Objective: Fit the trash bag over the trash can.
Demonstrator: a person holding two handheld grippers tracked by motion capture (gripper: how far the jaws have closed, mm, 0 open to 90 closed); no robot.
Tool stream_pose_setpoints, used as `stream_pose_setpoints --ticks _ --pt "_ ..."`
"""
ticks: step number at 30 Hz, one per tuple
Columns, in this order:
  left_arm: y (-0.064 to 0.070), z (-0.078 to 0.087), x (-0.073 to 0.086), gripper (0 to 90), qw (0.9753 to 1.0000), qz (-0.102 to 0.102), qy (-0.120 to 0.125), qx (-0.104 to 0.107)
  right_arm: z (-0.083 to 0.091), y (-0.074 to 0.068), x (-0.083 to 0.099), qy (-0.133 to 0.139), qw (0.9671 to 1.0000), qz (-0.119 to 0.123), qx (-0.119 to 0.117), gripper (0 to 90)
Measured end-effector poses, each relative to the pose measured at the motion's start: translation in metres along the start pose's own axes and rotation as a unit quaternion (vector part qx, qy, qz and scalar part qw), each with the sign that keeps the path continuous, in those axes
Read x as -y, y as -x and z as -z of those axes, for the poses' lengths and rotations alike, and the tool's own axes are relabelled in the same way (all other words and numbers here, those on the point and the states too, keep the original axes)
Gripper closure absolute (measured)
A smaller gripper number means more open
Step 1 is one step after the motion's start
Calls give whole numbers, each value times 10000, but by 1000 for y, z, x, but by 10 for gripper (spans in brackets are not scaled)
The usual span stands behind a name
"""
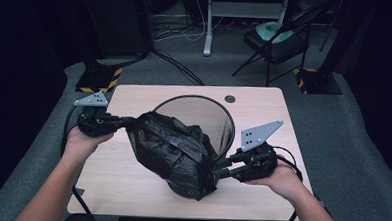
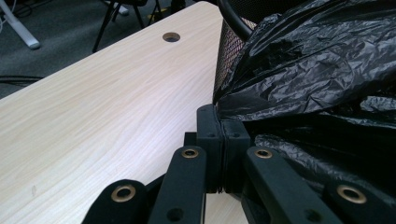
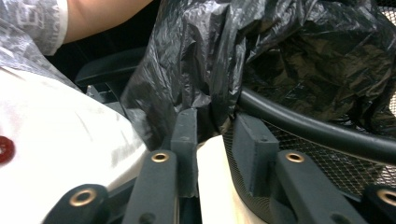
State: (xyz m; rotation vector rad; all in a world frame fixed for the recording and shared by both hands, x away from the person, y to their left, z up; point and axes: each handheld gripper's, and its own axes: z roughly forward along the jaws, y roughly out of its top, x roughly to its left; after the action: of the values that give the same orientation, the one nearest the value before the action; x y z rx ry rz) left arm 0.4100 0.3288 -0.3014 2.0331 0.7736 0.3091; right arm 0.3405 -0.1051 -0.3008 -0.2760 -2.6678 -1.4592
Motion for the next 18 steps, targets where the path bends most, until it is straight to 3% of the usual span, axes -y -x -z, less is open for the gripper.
stream_pose_setpoints --ticks 8,13,18 --pt "2 0 0 884 10000 -37 -17 7 2 0 0 118 9999 38 48 890" --pt "-1 1 1 884 10000 -21 -4 4 8 -2 -2 72 9995 255 160 896" --pt "0 1 1 884 10000 -34 -2 11 25 2 -7 -9 9973 356 641 896"
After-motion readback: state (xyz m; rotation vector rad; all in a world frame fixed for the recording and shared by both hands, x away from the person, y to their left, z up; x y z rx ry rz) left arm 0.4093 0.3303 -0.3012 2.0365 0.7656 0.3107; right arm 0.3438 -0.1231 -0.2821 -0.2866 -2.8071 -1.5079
